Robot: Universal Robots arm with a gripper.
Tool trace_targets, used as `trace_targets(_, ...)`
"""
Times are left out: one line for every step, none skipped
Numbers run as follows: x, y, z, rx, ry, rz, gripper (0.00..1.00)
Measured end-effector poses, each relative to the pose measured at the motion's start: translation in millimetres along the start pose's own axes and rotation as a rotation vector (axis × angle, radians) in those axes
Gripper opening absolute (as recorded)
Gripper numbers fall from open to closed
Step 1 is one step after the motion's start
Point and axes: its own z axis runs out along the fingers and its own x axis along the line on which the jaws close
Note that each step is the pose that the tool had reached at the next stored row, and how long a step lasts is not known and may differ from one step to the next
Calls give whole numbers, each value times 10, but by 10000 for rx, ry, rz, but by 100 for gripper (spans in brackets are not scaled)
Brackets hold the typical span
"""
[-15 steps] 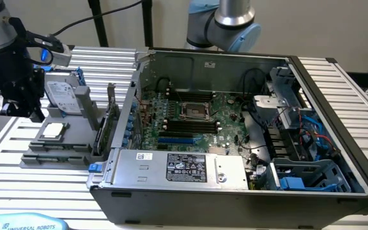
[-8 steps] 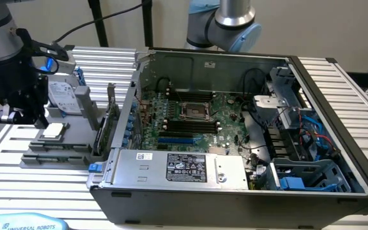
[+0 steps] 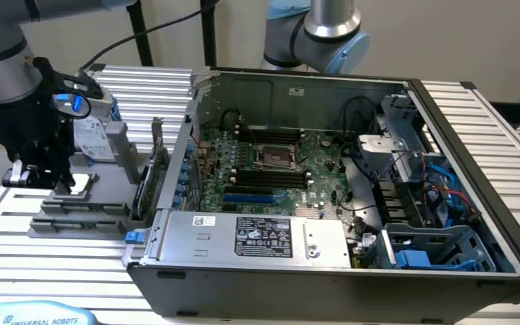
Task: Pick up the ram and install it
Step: 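Pick up the ram and move it above insertion slot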
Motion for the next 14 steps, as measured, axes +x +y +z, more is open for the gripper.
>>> trace_targets(10,-1,18,0,1,-11,24)
trace_targets(20,-3,36,1,1,-18,30)
trace_targets(30,-4,55,3,0,-21,30)
trace_targets(40,-5,73,3,-1,-23,36)
trace_targets(49,-6,90,2,-1,-24,36)
trace_targets(57,-6,109,2,0,-26,36)
trace_targets(64,-7,127,2,0,-27,36)
trace_targets(71,-9,145,2,0,-29,36)
trace_targets(74,-9,163,2,0,-30,36)
trace_targets(76,-10,182,1,0,-29,36)
trace_targets(77,-11,201,2,0,-29,36)
trace_targets(78,-12,218,1,1,-30,36)
trace_targets(78,-13,237,2,0,-33,36)
trace_targets(79,-15,254,2,1,-38,36)
